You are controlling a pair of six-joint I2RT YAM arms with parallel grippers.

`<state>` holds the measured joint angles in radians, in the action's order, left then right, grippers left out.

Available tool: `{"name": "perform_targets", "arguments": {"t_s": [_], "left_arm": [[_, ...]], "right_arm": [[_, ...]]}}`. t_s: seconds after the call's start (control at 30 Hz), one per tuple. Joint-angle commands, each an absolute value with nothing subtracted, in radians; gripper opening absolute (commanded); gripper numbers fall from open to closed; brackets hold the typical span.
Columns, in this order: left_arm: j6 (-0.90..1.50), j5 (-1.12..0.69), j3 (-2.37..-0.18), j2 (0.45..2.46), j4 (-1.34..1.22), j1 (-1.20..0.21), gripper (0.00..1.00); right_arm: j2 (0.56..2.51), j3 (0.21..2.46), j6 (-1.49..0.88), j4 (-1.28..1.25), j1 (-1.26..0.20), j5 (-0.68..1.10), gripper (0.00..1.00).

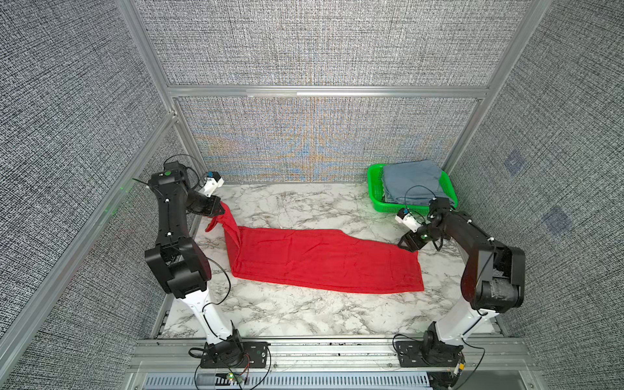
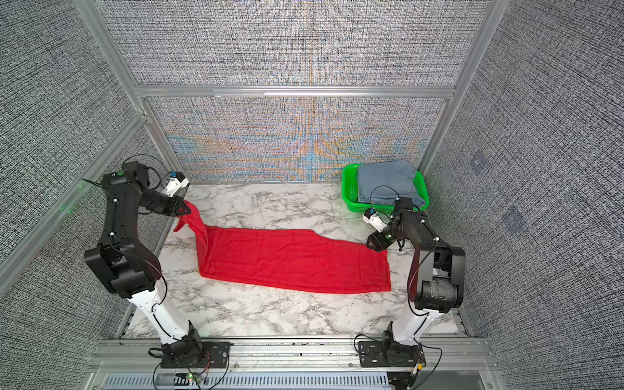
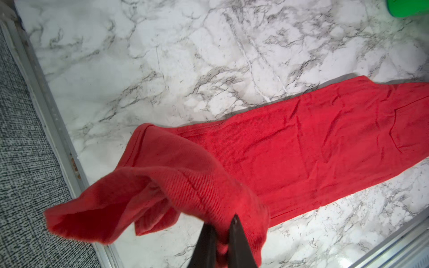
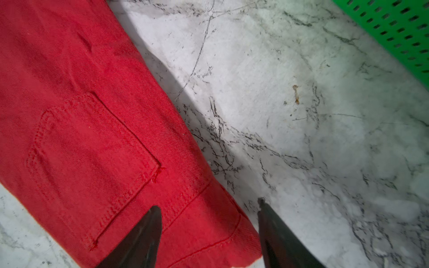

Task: Roll up the long pants
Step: Fold the long pant at the center of the board.

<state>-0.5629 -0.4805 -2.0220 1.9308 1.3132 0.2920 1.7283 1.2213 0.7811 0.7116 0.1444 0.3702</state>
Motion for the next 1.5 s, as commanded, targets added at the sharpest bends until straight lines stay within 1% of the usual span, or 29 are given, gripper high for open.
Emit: {"name": "perform_targets", "arguments": {"t_s": [0.0,0.27,0.4,0.6,0.87,1.07,1.3,1.47], "left_arm": [[-0.503,-0.484,-2.047,1.909,1.309,0.234,0.02],[-0.491,-0.455,-2.141,1.904,1.393,0.027,0.02],[-0.492,-0.465,-2.166,1.909,1.418,-0.055,0.02],[-0.544,-0.455,-2.172,1.907,1.497,-0.149,0.02],[-0.551,-0.455,-2.191,1.896,1.503,-0.251,0.02],[-0.546,-0.435,-2.255,1.937,1.506,-0.344,0.02],[-0.504,-0.407,-2.382,2.025,1.504,-0.450,0.02],[-0.458,-0.409,-2.430,2.058,1.457,-0.516,0.02]], "right_arm": [[1.724,1.223,0.764,0.700,0.144,0.371,0.69],[1.724,1.224,0.756,0.691,0.143,0.371,0.69],[1.720,1.217,0.756,0.686,0.143,0.369,0.69],[1.724,1.213,0.755,0.677,0.143,0.364,0.69],[1.730,1.221,0.747,0.675,0.143,0.365,0.69],[1.726,1.221,0.743,0.670,0.143,0.364,0.69],[1.718,1.213,0.730,0.653,0.143,0.349,0.69],[1.710,1.210,0.697,0.629,0.166,0.319,0.69]]}}
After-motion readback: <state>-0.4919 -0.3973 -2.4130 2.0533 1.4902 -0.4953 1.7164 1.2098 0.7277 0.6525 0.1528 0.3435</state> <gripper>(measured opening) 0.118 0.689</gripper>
